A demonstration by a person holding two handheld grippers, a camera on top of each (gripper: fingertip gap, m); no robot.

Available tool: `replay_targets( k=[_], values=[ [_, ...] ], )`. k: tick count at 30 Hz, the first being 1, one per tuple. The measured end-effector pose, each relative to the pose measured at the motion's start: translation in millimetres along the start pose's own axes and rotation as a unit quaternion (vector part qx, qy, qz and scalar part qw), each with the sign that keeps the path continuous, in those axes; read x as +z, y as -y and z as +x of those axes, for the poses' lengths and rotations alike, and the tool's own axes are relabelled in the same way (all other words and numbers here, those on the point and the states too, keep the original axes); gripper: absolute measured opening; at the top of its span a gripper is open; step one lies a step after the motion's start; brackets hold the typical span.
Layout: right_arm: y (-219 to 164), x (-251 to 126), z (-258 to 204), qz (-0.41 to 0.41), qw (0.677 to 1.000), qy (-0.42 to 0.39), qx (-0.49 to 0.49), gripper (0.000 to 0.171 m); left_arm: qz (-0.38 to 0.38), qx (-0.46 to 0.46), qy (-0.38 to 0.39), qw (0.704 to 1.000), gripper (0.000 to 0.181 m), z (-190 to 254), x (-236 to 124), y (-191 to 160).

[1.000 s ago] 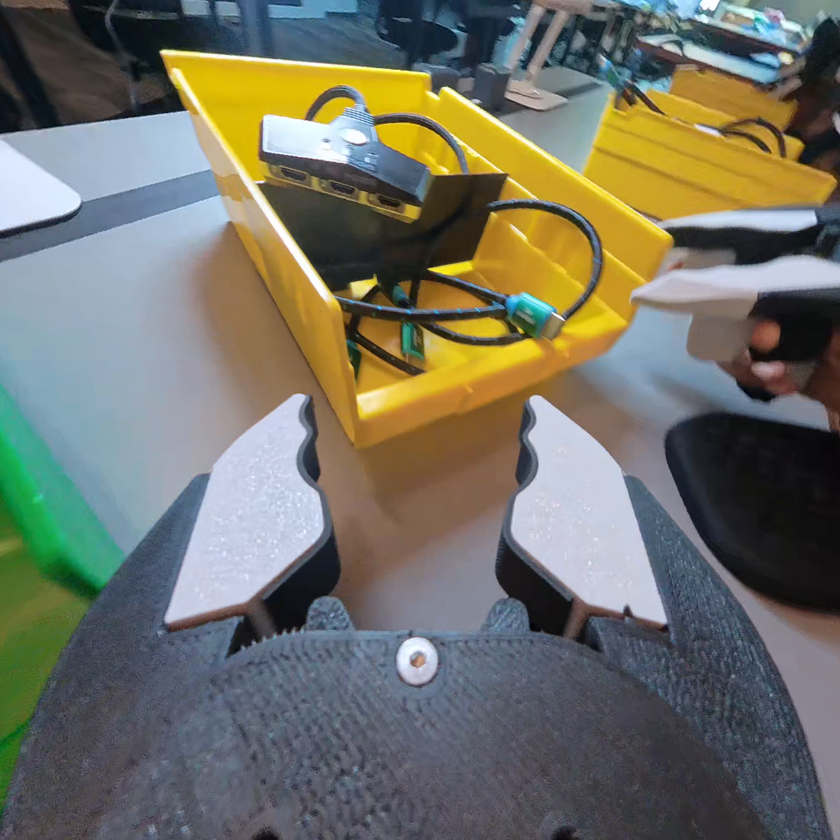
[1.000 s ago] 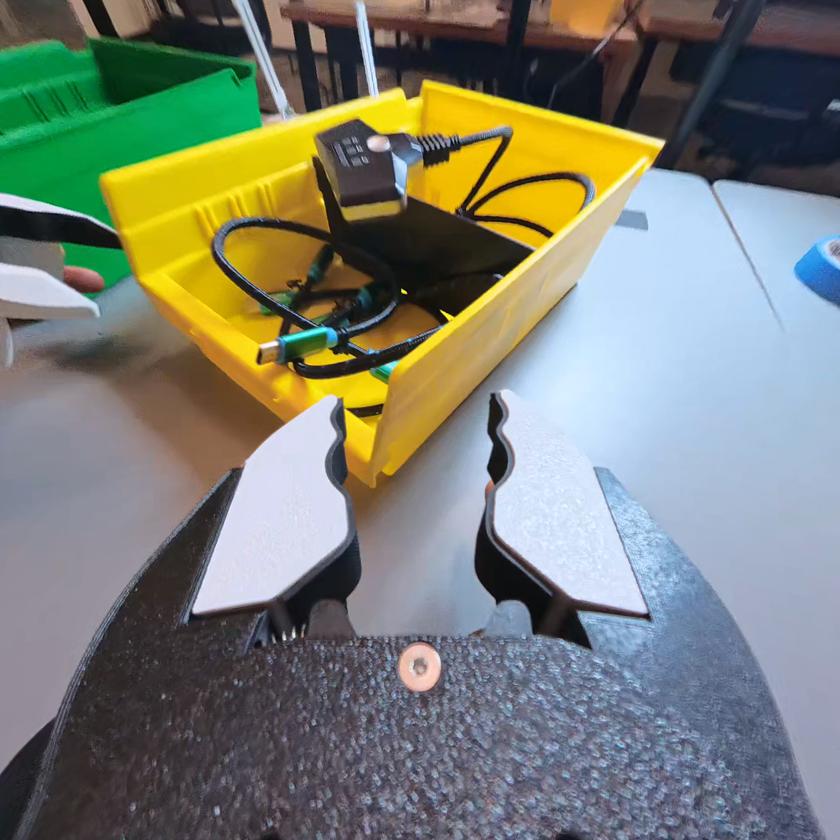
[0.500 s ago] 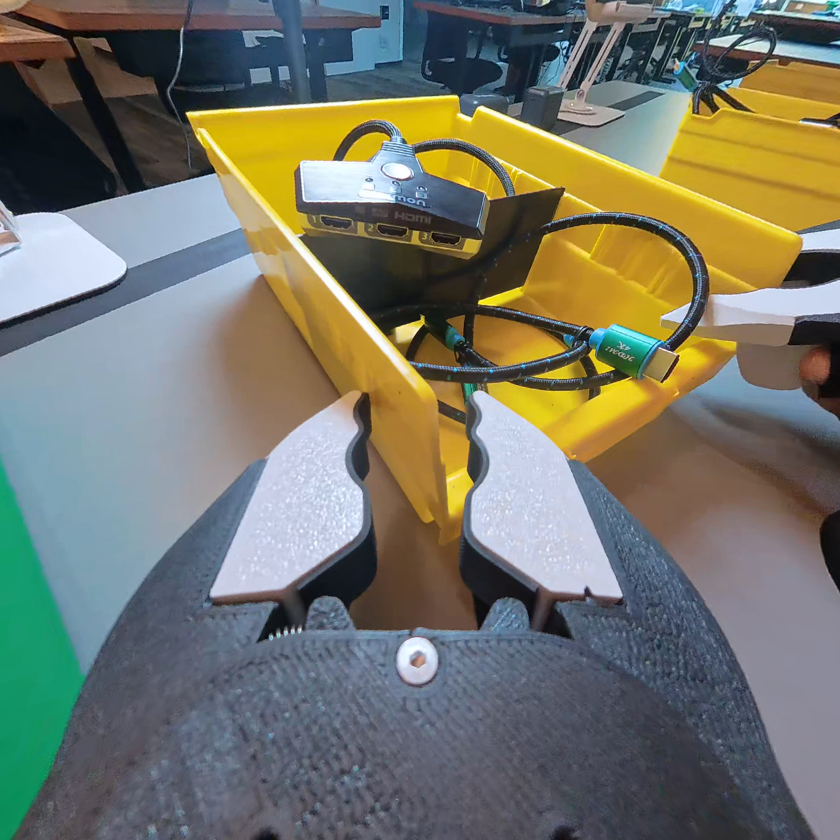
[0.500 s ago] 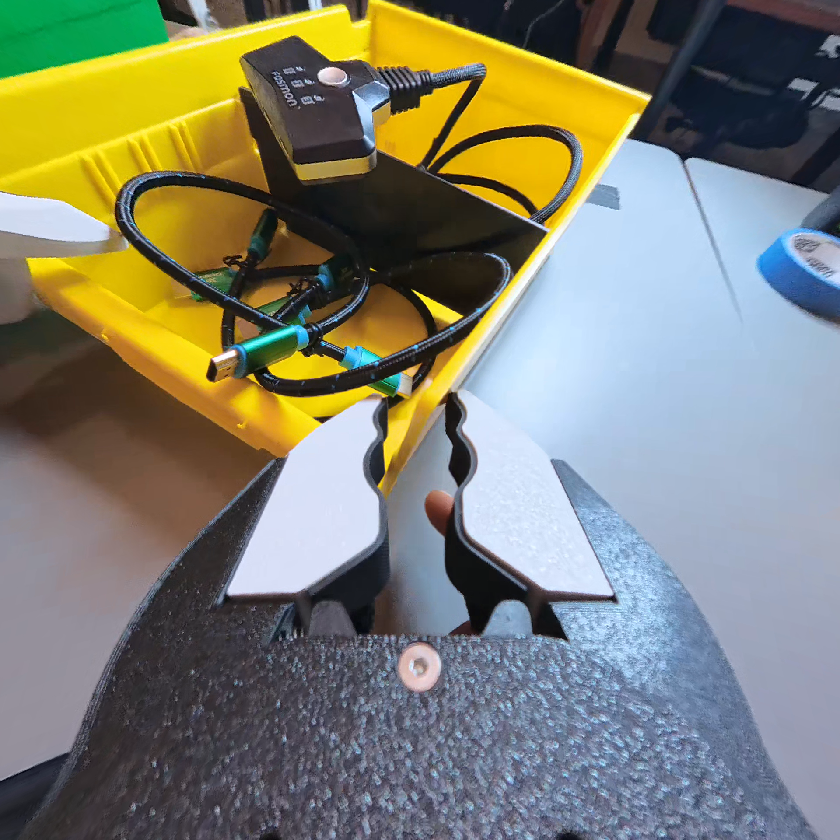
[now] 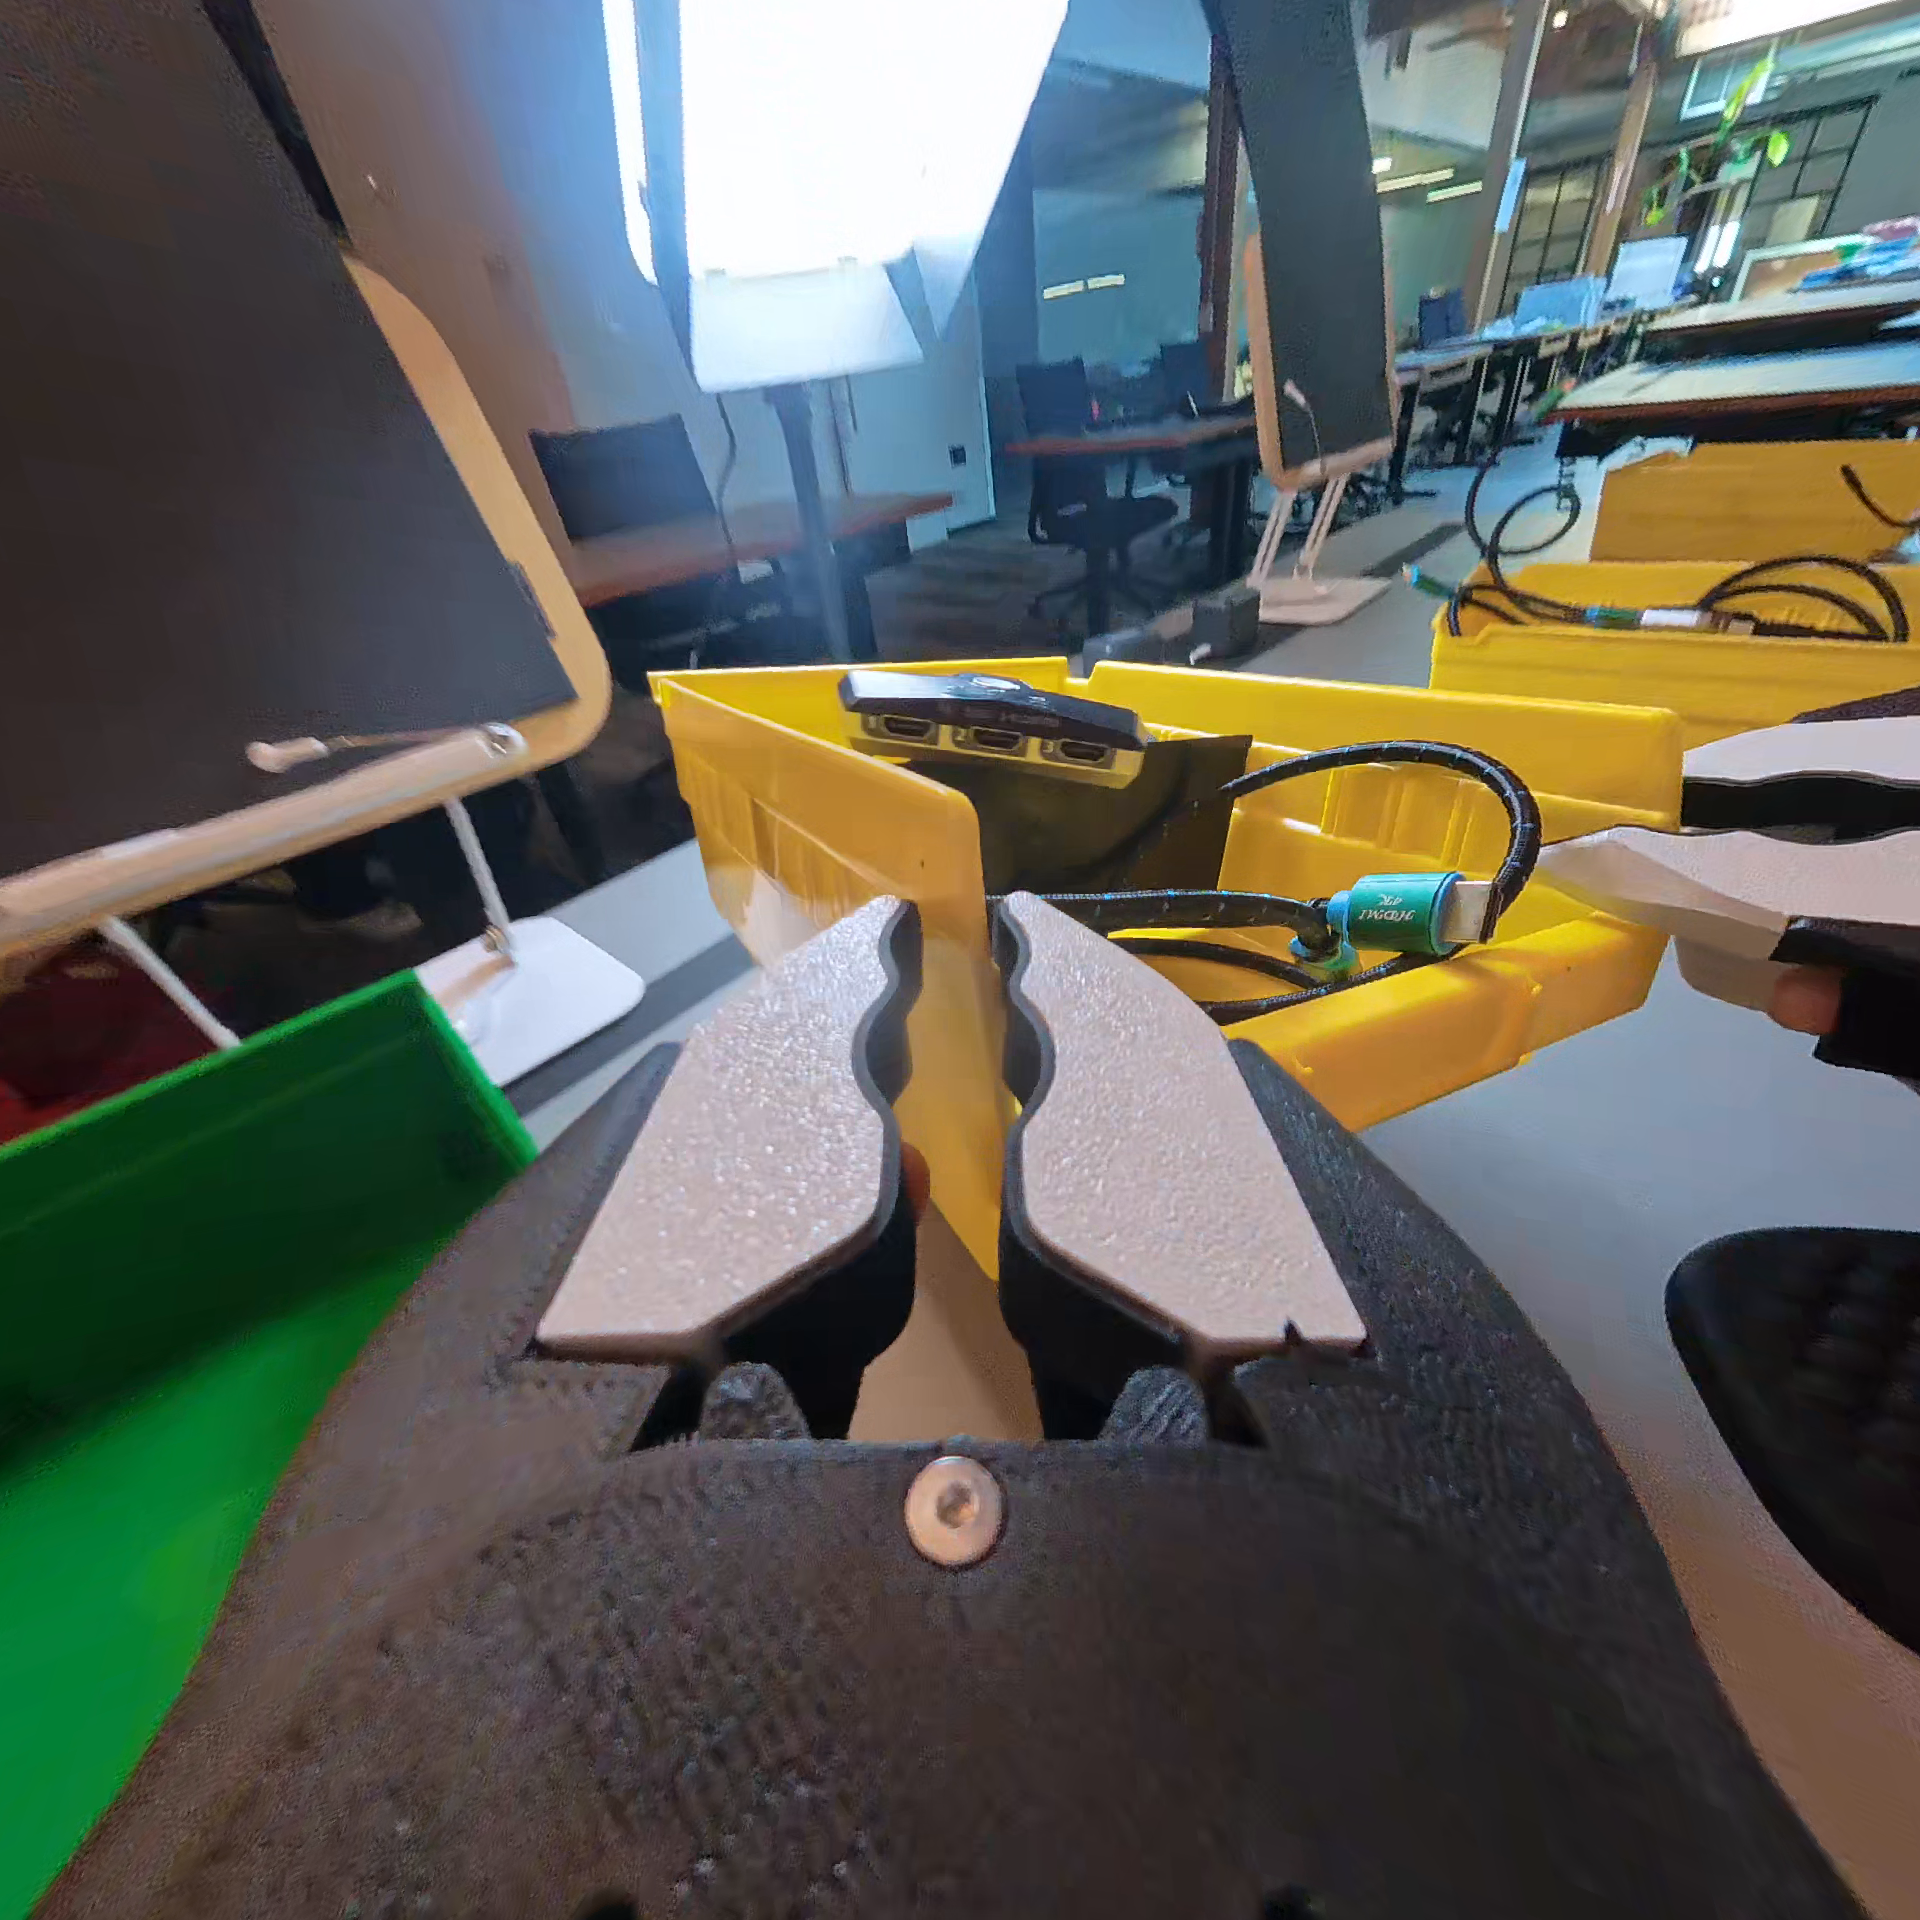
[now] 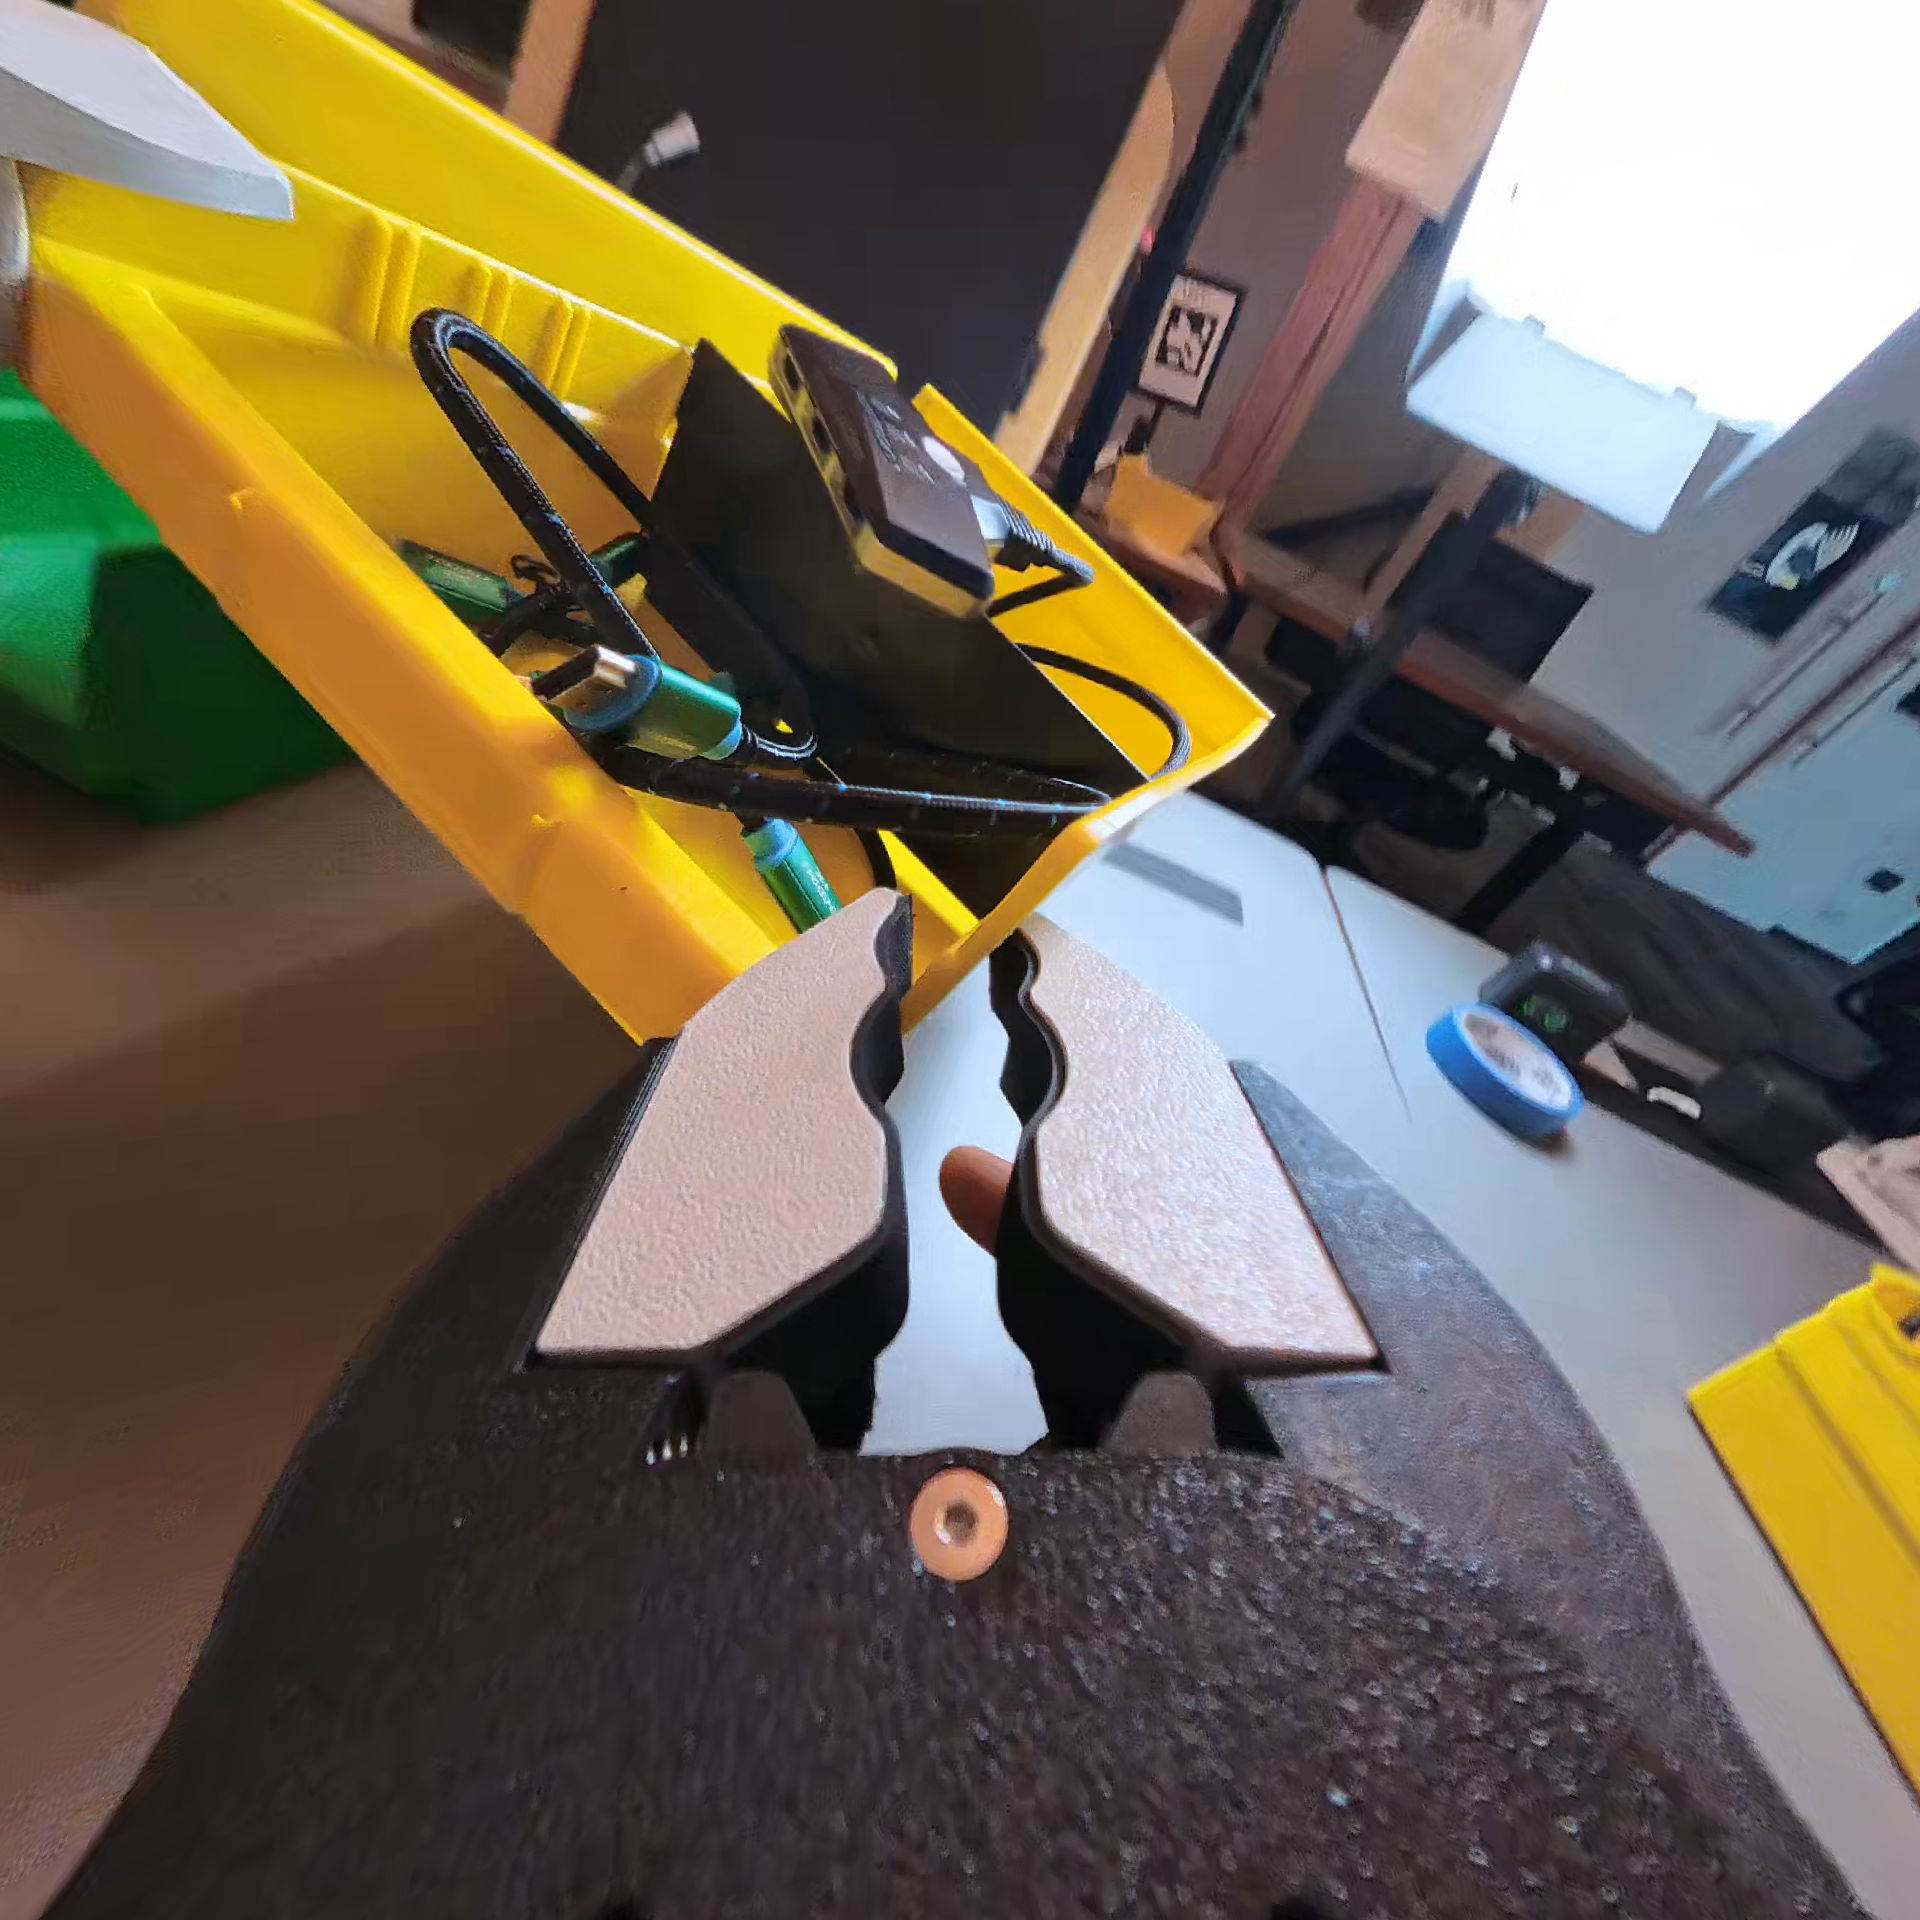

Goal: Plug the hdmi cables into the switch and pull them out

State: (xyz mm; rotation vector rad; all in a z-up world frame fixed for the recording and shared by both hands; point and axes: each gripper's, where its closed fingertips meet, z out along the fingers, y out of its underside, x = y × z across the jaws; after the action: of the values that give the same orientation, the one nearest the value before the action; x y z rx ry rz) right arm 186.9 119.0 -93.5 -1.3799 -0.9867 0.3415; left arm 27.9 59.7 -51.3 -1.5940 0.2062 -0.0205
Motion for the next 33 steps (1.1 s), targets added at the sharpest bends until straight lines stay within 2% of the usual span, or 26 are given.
replay_targets(
  k=[4,8,13,16,20,24,28,33],
  values=[
    [70.2,3.3,-27.6,0.075,0.996,0.025,-0.041,0.015,0.049,0.031,0.038,0.998,0.014,-30.6,-57.1,42.6],
    [137.6,21.8,-77.8,0.140,0.985,0.074,-0.075,0.014,0.082,0.049,0.105,0.990,0.014,-75.8,-127.4,69.5],
    [204.5,47.1,-164.8,0.194,0.965,0.151,-0.093,0.014,0.102,0.046,0.199,0.974,0.014,-135.7,-222.9,75.5],
    [224.9,63.4,-224.8,0.202,0.954,0.201,-0.088,0.014,0.095,0.044,0.248,0.963,0.015,-165.0,-278.5,66.5],
    [230.6,76.5,-308.8,0.199,0.940,0.266,-0.076,0.014,0.065,0.047,0.280,0.957,0.016,-195.2,-346.7,39.5],
    [212.3,90.1,-376.9,0.177,0.933,0.306,-0.070,0.014,0.045,0.023,0.317,0.947,0.015,-218.3,-393.3,-10.9],
    [176.3,101.5,-410.6,0.136,0.931,0.332,-0.075,0.013,-0.002,0.000,0.325,0.946,0.015,-227.6,-404.9,-61.2],
    [145.0,116.3,-407.3,0.108,0.938,0.319,-0.081,0.013,-0.023,-0.005,0.321,0.947,0.015,-231.6,-385.1,-98.3]
  ],
)
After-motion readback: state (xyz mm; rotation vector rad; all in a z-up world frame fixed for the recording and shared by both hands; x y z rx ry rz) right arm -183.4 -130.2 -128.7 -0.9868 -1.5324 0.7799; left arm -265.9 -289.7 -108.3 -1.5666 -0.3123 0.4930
